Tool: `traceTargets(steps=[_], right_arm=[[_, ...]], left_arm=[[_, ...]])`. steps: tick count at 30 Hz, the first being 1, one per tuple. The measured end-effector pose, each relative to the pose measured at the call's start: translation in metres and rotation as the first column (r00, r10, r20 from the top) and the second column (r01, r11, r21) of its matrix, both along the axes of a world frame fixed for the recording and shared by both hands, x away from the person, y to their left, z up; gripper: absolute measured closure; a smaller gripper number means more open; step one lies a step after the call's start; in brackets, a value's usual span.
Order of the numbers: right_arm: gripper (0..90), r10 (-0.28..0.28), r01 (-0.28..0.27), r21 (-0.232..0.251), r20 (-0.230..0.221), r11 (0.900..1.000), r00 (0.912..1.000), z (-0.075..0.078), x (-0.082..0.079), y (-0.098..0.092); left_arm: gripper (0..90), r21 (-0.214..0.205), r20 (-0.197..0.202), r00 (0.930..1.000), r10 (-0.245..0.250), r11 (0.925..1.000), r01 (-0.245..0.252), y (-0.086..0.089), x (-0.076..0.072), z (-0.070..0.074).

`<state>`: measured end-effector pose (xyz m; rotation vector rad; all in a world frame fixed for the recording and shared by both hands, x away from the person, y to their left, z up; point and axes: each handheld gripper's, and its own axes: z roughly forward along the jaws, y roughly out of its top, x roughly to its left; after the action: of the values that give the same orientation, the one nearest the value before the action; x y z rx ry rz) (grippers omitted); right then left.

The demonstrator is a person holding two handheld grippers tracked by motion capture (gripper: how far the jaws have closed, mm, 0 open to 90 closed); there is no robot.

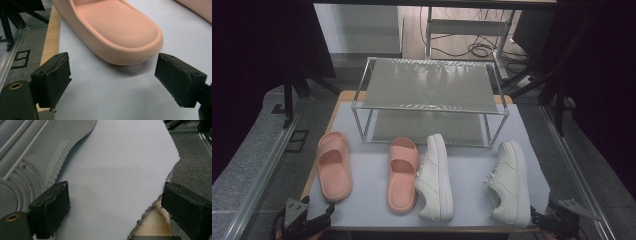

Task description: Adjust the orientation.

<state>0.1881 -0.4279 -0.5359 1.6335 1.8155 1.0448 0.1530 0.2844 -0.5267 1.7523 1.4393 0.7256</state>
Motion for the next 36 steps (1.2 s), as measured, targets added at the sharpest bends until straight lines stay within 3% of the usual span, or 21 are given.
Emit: traceTargets(steps=[1, 7, 11, 18, 23, 28, 36], right_arm=[[14.2, 0.008, -0.008, -0.012, -0.001, 0.9999, 1.0, 0.003, 0.0, -0.002], [14.9, 0.07, -0.069, -0.042, 0.041, 0.9968, 0.9967, 0.013, 0.002, 0.002], [15.6, 0.112, -0.111, -0.057, 0.012, 0.9922, 0.9936, 0.011, 0.007, 0.007], [14.1, 0.12, -0.118, -0.072, 0.03, 0.9904, 0.9923, 0.007, 0.006, 0.009], [13.6, 0.11, -0.106, -0.082, 0.039, 0.9909, 0.9932, 0.006, 0.005, 0.012], [13.6, 0.101, -0.097, -0.077, 0.056, 0.9924, 0.9933, 0.004, 0.004, 0.012], [13.7, 0.092, -0.087, -0.077, 0.068, 0.9932, 0.9934, 0.003, 0.003, 0.012]], left_arm=[[13.1, -0.004, -0.003, 1.0, -0.003, 1.0, 0.003, -0.001, 0.0, 0.001], [13.1, -0.022, -0.004, 0.9999, -0.012, 0.9997, 0.012, -0.004, 0.0, 0.006], [13.2, -0.032, -0.009, 0.9996, -0.026, 0.9992, 0.026, -0.006, 0.001, 0.008], [13.2, -0.01, -0.029, 0.9976, -0.063, 0.998, 0.062, -0.013, 0.009, 0.014], [13.2, -0.005, -0.019, 0.9961, -0.086, 0.9963, 0.086, -0.018, 0.016, 0.023], [14.0, -0.015, -0.017, 0.9931, -0.116, 0.9932, 0.116, -0.024, 0.03, 0.033], [17.4, -0.007, -0.045, 0.9893, -0.139, 0.9903, 0.139, -0.029, 0.048, 0.034]])
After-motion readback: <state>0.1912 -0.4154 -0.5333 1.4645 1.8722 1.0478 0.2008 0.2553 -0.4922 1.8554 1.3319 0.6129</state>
